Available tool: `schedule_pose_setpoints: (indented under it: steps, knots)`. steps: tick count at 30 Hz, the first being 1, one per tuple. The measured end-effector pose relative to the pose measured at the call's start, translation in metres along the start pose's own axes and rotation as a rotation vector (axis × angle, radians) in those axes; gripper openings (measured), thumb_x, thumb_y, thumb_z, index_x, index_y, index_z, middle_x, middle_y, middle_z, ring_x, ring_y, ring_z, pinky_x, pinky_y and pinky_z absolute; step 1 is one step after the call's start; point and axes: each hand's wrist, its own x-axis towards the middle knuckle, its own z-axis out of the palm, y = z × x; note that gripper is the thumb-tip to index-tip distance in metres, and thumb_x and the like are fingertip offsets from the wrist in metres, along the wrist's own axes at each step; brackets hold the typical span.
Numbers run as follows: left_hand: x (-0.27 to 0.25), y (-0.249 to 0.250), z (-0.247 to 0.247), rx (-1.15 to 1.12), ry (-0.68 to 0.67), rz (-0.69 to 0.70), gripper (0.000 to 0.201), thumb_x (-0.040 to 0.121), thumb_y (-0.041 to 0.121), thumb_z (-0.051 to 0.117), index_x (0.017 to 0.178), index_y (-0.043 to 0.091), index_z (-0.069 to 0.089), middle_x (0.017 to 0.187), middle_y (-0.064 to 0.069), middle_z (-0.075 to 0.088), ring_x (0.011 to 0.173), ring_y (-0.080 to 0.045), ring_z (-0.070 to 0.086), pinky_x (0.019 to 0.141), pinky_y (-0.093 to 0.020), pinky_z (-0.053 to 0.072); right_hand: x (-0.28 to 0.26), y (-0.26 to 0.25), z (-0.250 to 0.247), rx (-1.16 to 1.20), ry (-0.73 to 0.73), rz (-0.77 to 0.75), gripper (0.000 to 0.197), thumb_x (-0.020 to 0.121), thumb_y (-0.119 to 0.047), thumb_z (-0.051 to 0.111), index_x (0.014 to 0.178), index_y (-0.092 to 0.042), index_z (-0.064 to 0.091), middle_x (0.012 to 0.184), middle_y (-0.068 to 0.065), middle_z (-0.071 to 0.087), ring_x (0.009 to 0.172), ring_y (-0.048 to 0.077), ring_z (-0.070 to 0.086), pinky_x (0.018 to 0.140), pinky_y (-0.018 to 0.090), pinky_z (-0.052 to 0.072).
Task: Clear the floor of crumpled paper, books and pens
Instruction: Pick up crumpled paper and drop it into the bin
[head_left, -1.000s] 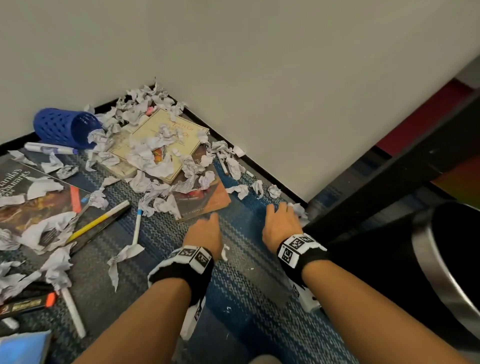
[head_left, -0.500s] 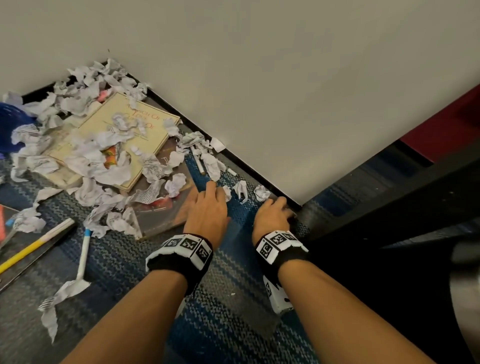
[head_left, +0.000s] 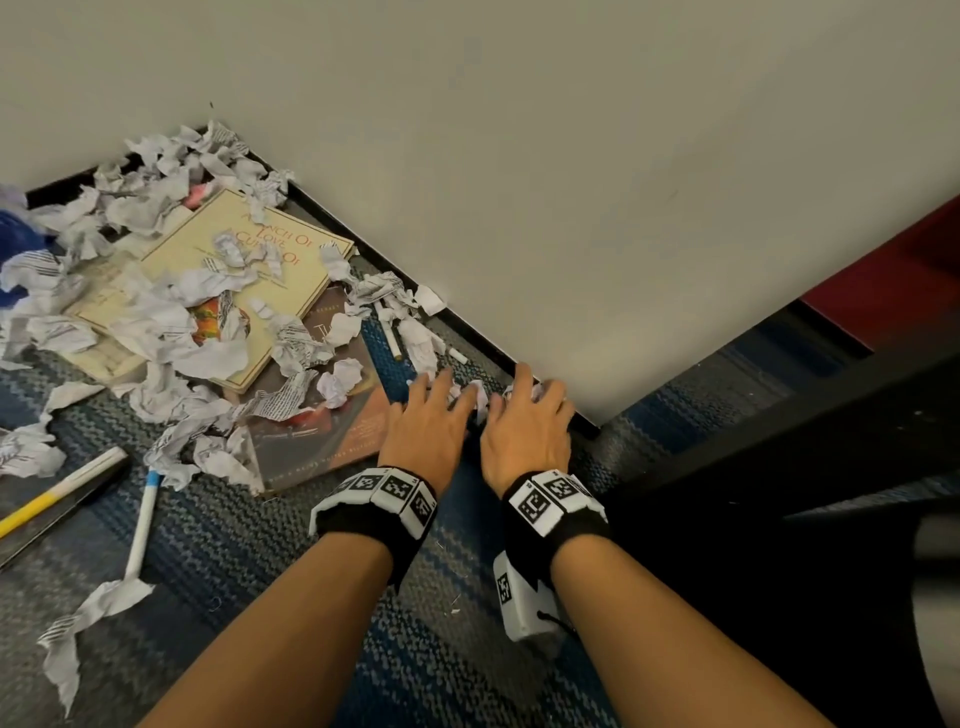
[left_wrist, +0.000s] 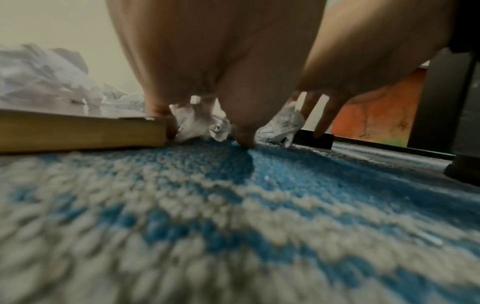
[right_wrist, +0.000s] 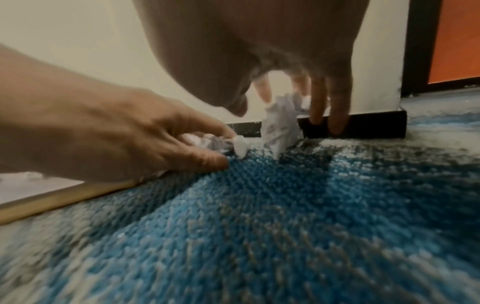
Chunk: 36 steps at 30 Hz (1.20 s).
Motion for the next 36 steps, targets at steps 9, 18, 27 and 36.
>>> schedule_pose_setpoints:
  steps: [9,18,27,36]
  knots:
    - [-0.011,-0.035,-0.032,-0.403,0.284,-0.109,0.018,0.09,0.002,0.048,0.107,0.003,0.053,0.106,-0.015,0.051,0.091,-0.029,0.054,0.076,-0.037,0.046,0.017,-0.016,0.032,-0.082,-0.003,0.015,0.063,0.089,-0.062,0.041,0.122,-0.009,0.043,0.125,0.016,0.037,0.114,0.035,0.038,0.09,0.046,0.041]
    - [-0.018,-0.106,-0.044,0.007,0.347,-0.607,0.092,0.076,0.082,0.039,0.142,0.019,0.027,0.118,-0.02,0.04,0.1,-0.035,0.044,0.073,-0.042,0.045,0.035,-0.031,0.027,0.227,0.228,-0.192,0.023,0.099,-0.026,0.041,0.109,-0.006,0.048,0.107,0.013,0.046,0.075,0.029,0.054,0.06,0.031,0.035]
    - [-0.034,-0.125,-0.02,0.044,0.336,-0.522,0.028,0.087,0.035,0.056,0.104,0.014,0.053,0.108,-0.019,0.045,0.093,-0.035,0.046,0.065,-0.041,0.04,0.041,-0.059,0.053,-0.245,-0.028,-0.457,0.046,0.095,-0.048,0.041,0.124,-0.013,0.046,0.126,0.016,0.039,0.113,0.035,0.04,0.09,0.044,0.043]
    - [-0.036,-0.138,-0.069,-0.397,0.546,-0.676,0.039,0.093,0.032,0.05,0.109,-0.002,0.058,0.116,-0.019,0.05,0.089,-0.035,0.054,0.071,-0.035,0.038,0.051,-0.048,0.045,-0.133,0.002,-0.492,0.015,0.09,-0.004,0.049,0.104,0.002,0.05,0.108,0.025,0.045,0.092,0.04,0.05,0.074,0.043,0.043]
